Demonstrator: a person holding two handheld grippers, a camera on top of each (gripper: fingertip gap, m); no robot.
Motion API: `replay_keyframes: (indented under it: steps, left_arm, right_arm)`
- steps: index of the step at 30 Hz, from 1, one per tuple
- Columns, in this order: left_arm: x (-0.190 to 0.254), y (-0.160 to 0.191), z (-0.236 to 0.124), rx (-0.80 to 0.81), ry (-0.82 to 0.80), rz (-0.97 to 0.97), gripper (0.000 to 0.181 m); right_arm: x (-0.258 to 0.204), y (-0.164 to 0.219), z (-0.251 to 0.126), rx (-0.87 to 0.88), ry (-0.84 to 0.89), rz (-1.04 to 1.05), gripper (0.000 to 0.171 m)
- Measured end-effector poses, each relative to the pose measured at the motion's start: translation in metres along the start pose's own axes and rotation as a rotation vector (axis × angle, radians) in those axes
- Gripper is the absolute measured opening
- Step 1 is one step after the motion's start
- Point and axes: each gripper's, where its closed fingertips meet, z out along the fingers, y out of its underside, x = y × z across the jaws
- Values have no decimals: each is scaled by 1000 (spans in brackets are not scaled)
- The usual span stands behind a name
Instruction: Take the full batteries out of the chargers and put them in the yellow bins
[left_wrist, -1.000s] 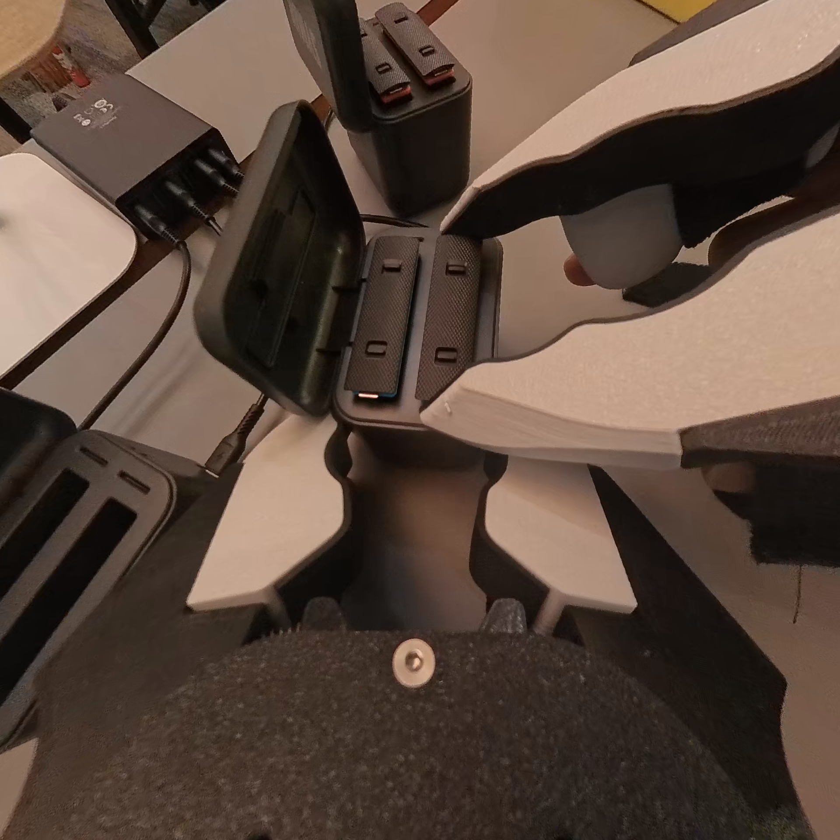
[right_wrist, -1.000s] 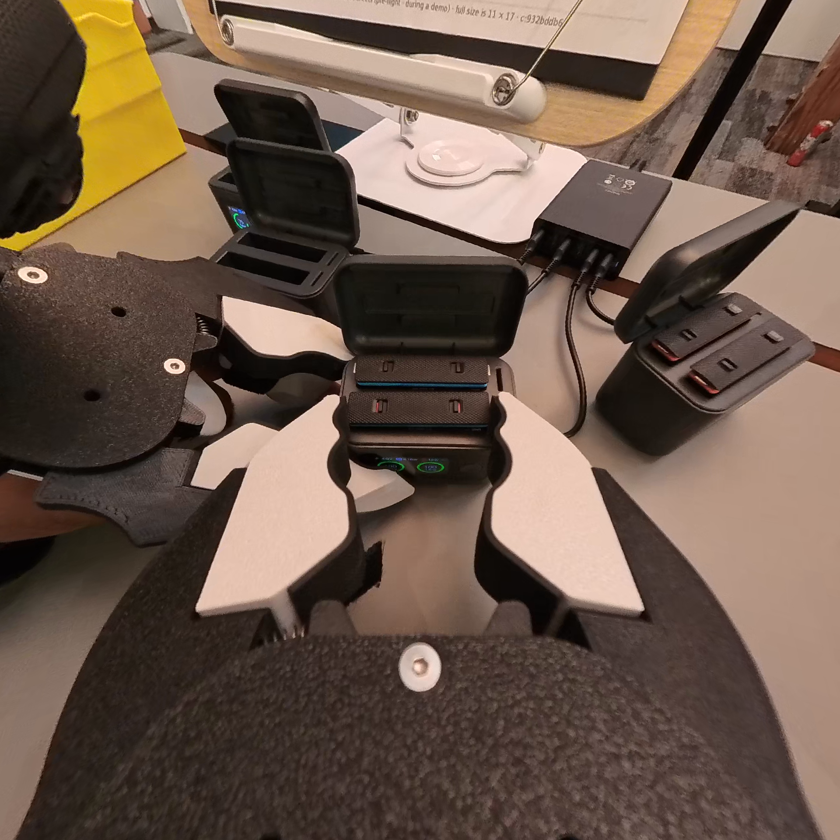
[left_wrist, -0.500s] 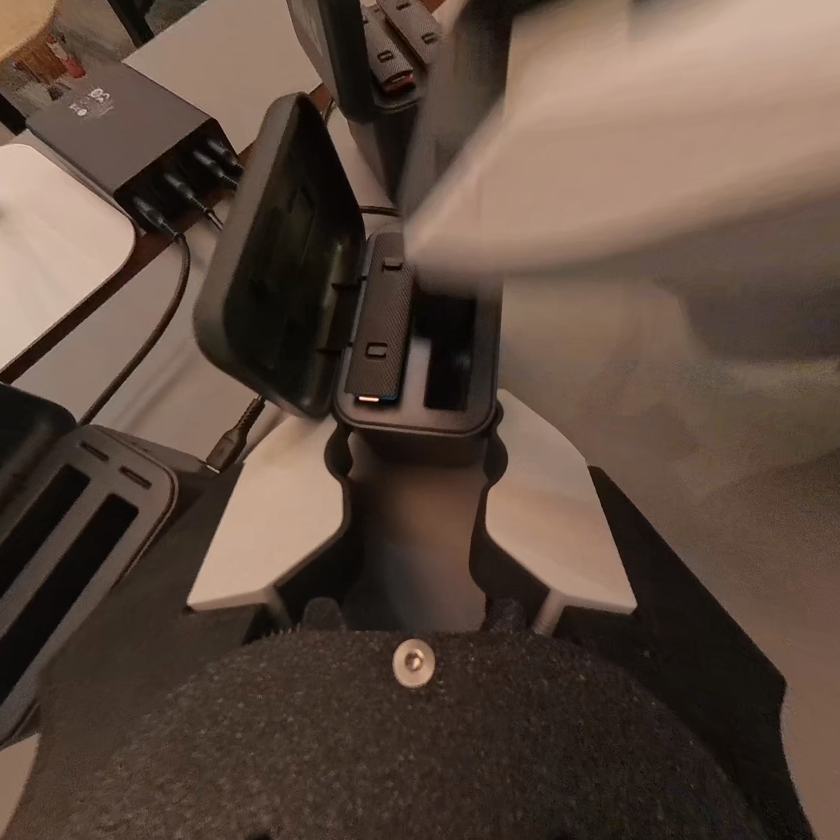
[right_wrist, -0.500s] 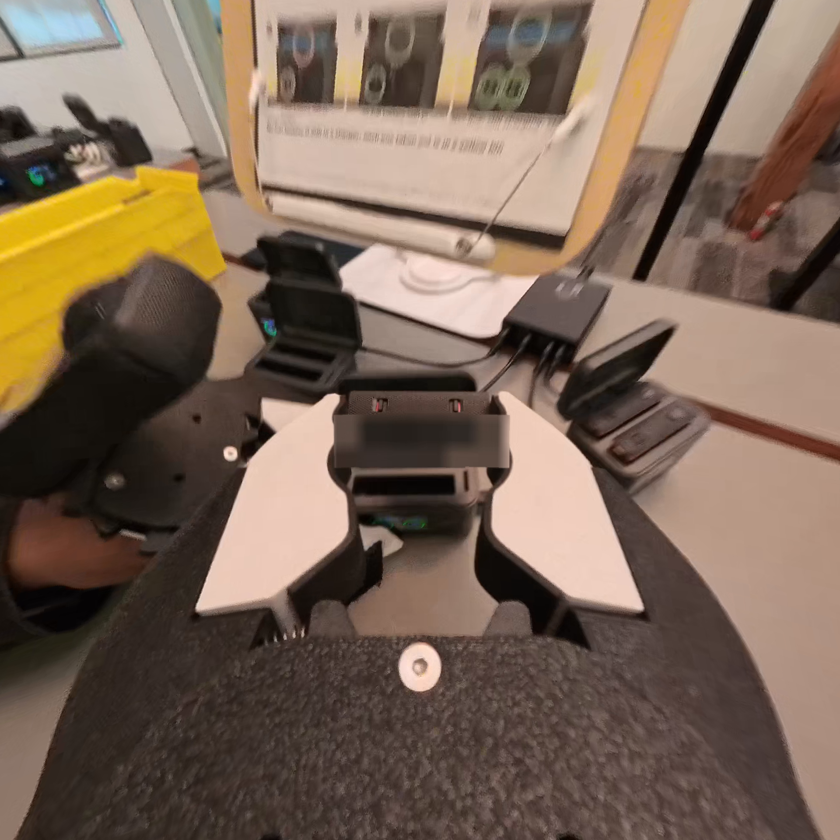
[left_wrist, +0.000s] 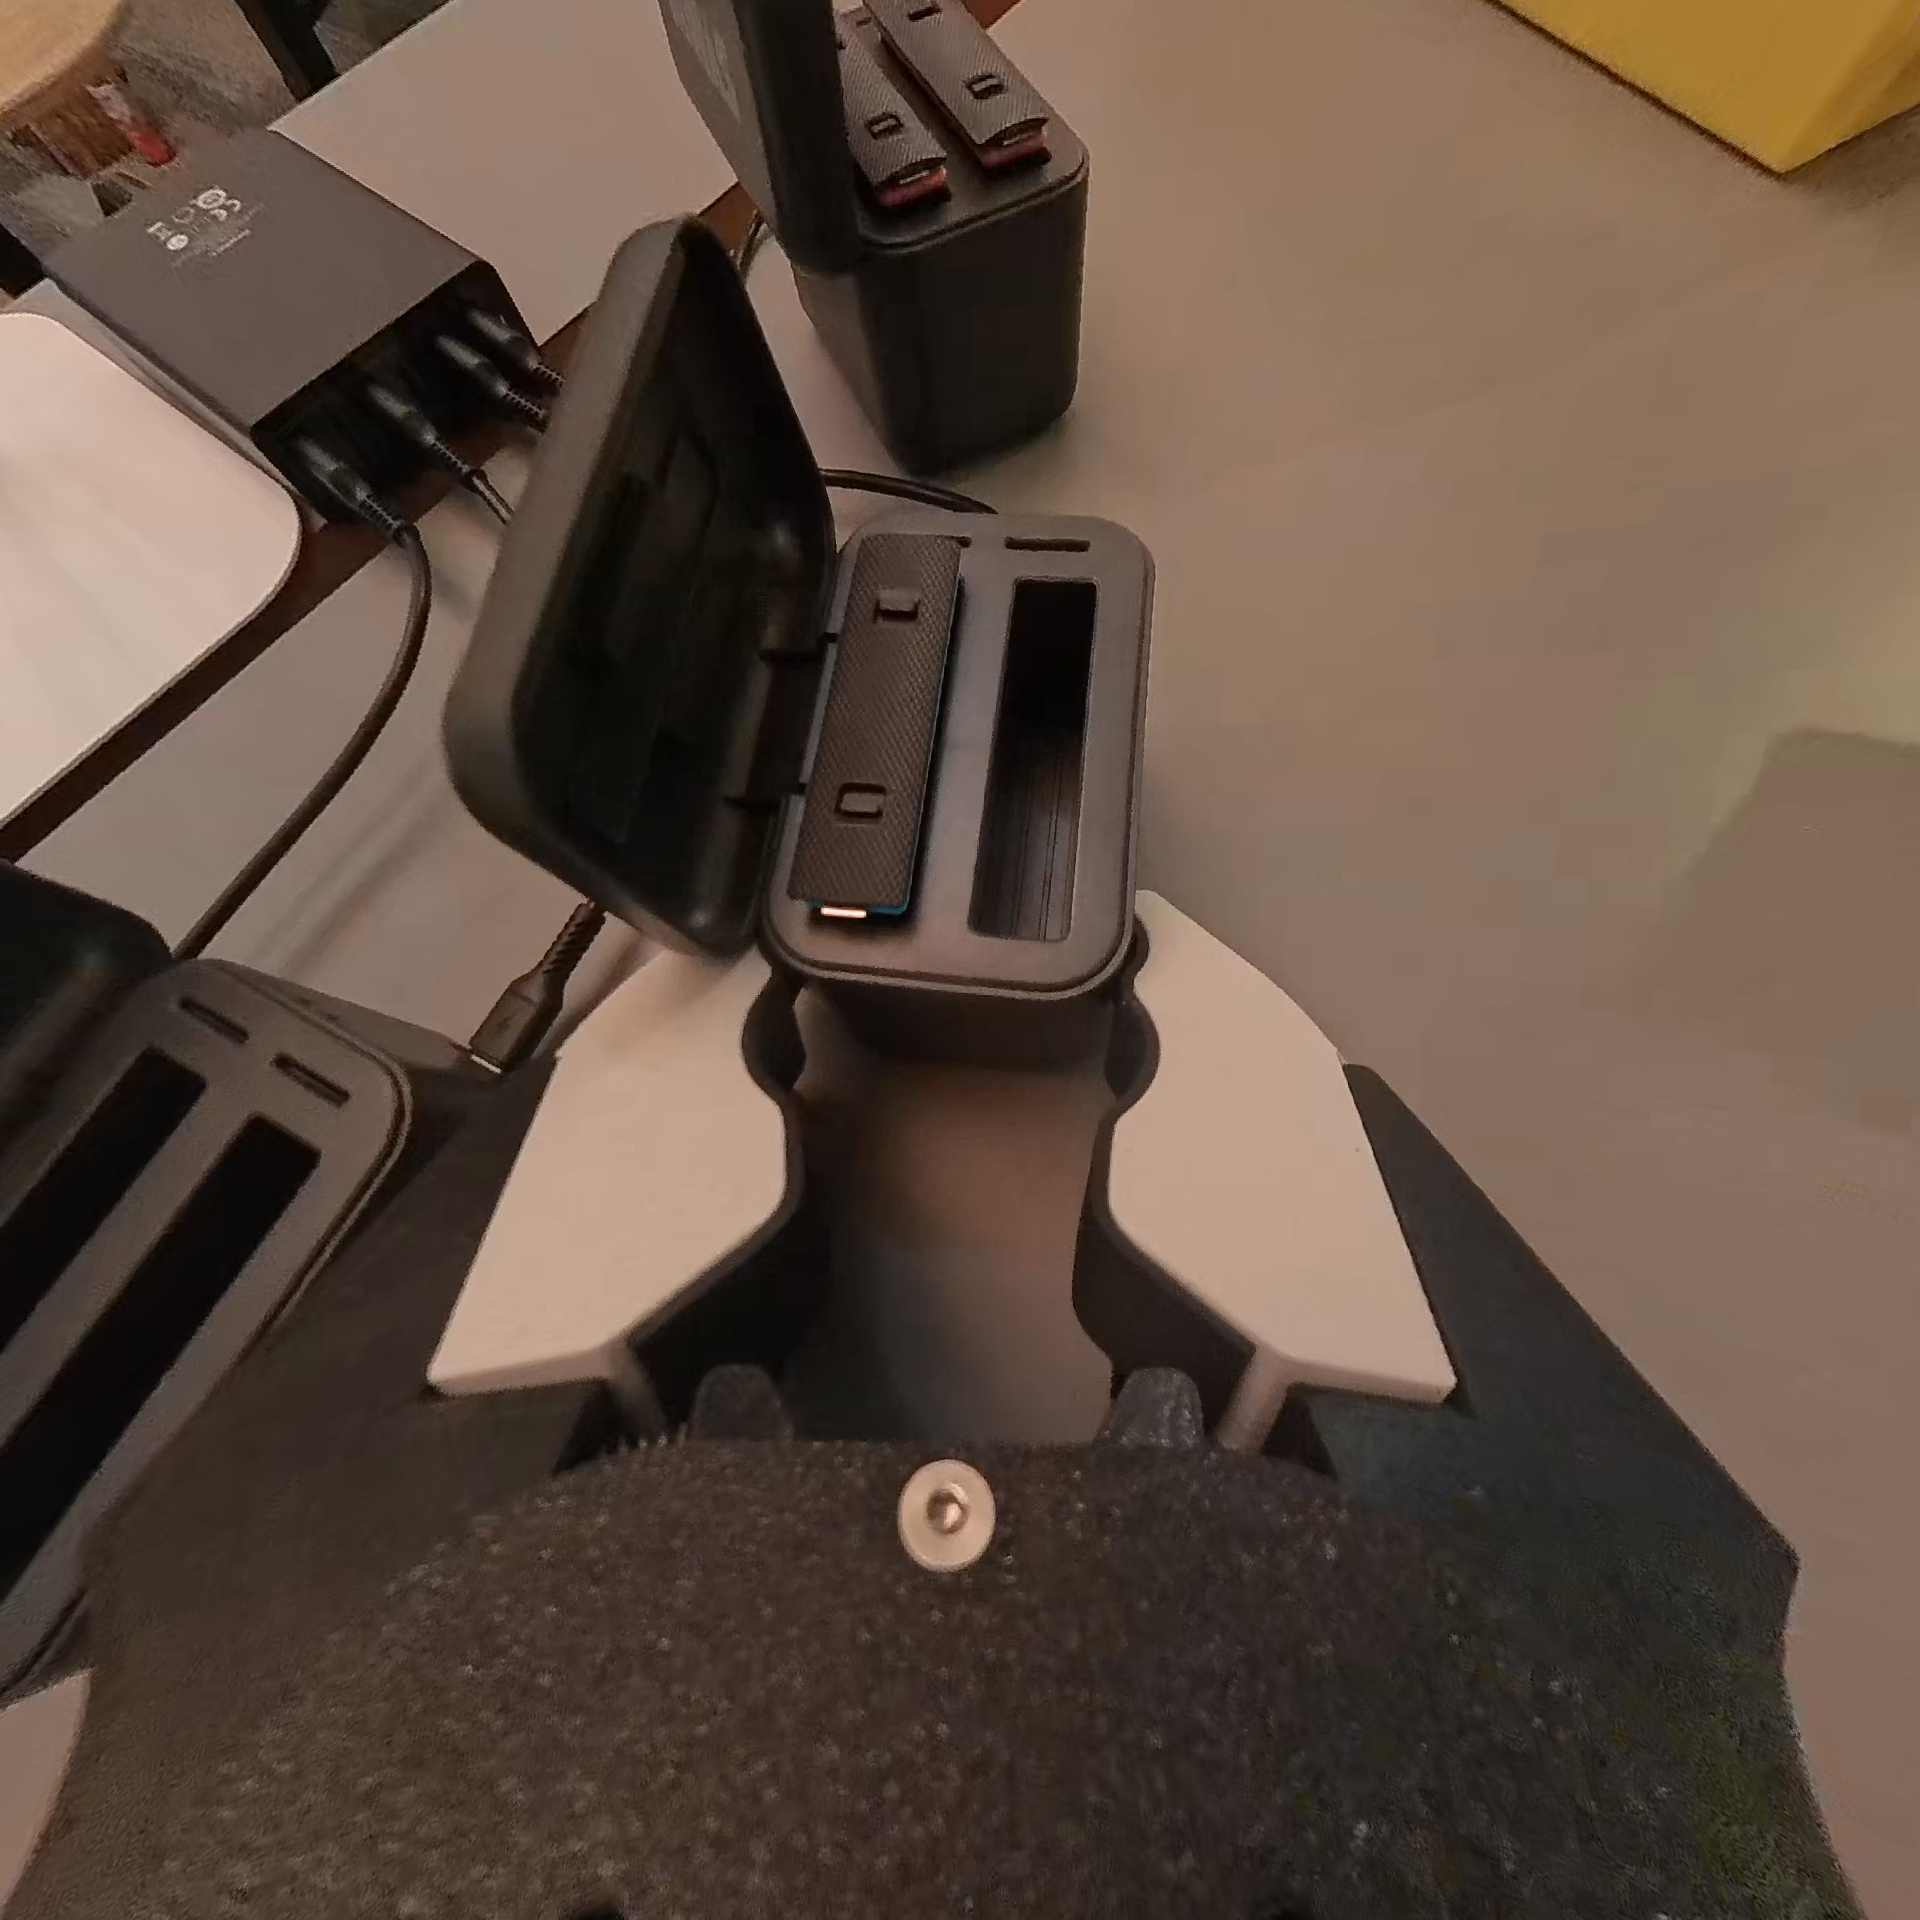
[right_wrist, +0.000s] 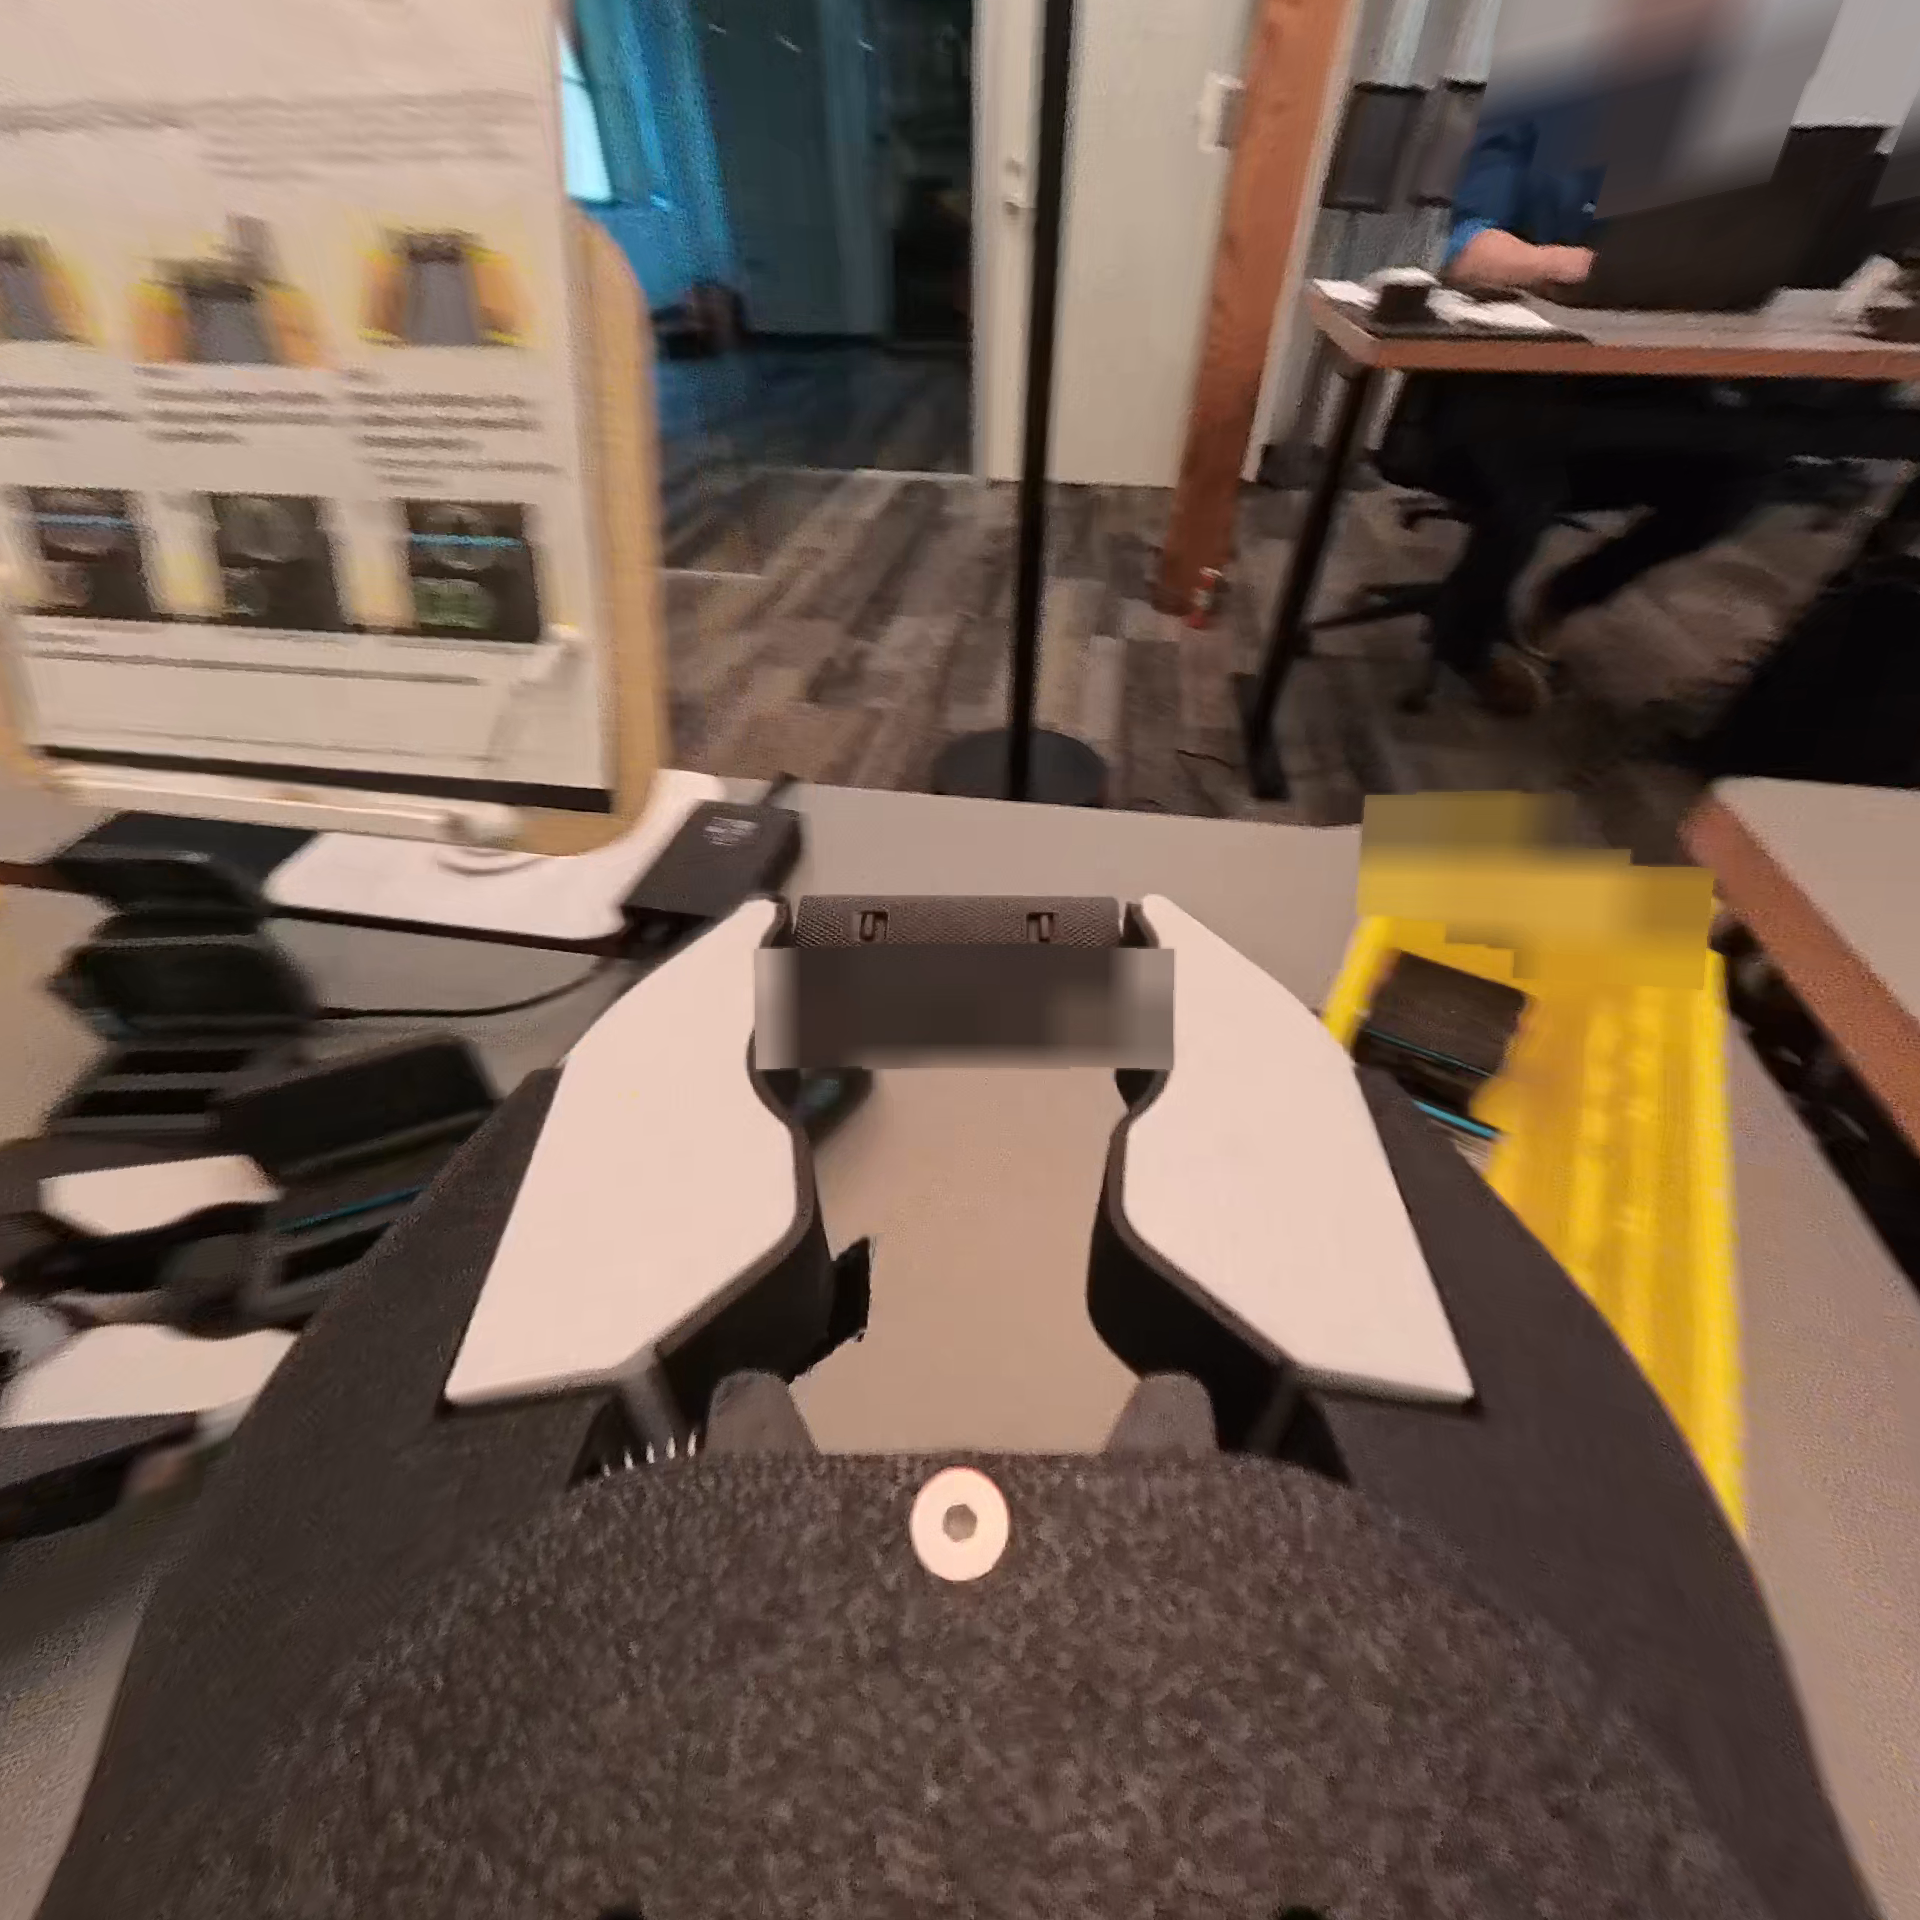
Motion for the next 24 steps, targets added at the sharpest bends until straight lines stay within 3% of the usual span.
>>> replay_keyframes:
  steps: [5,9,17,24]
  left_arm:
    - [0,0,0,1,-5,5,58]
    - [0,1,-1,-1,-2,1,58]
    - [0,1,-1,1,-1,6,58]
    - [0,2,-3,-1,5,3,57]
  right_arm:
    - [87,42,-3,-155,180,49,60]
    - [119,77,-10,-253,281,72,60]
    - [116,111,-16,-439,375,-12,60]
    - [111,134,-31,-411,432,18,60]
